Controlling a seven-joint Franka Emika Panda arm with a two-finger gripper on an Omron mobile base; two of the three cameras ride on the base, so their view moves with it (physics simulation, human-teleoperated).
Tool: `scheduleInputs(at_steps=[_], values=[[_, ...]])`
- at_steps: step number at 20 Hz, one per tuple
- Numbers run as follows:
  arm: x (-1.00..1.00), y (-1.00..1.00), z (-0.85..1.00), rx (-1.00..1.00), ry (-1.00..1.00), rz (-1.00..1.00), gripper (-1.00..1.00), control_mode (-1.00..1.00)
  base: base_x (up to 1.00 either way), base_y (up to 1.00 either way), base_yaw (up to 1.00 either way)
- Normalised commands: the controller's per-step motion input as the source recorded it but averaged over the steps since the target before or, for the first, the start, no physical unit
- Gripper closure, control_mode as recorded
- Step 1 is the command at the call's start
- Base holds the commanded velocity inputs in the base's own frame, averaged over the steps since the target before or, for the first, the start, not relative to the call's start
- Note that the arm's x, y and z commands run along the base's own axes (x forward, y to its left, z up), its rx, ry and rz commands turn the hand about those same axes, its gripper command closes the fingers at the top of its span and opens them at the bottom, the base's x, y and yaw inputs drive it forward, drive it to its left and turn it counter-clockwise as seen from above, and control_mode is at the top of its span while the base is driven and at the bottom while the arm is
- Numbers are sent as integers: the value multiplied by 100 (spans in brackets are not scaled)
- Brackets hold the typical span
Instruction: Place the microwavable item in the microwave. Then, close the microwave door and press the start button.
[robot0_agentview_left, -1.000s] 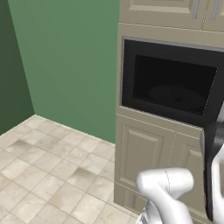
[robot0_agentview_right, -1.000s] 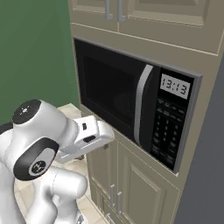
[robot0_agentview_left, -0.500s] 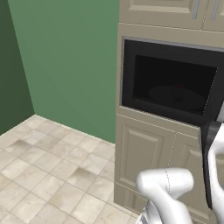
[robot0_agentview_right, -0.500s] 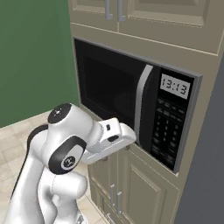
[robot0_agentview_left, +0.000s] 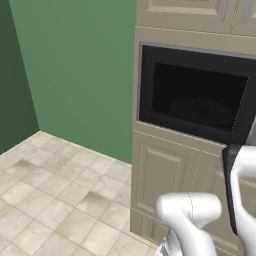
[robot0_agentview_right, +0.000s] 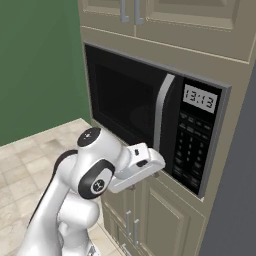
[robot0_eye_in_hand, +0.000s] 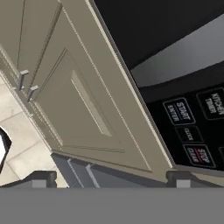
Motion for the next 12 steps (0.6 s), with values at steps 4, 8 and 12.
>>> scheduleInputs(at_steps=[4, 8, 12], values=[[23, -11, -32, 0, 0, 0, -100, -100, 0, 0, 0], [7, -28, -12, 0, -2, 0, -100, -100, 0, 0, 0], [8, -31, 0, 0, -1, 0, -100, -100, 0, 0, 0]])
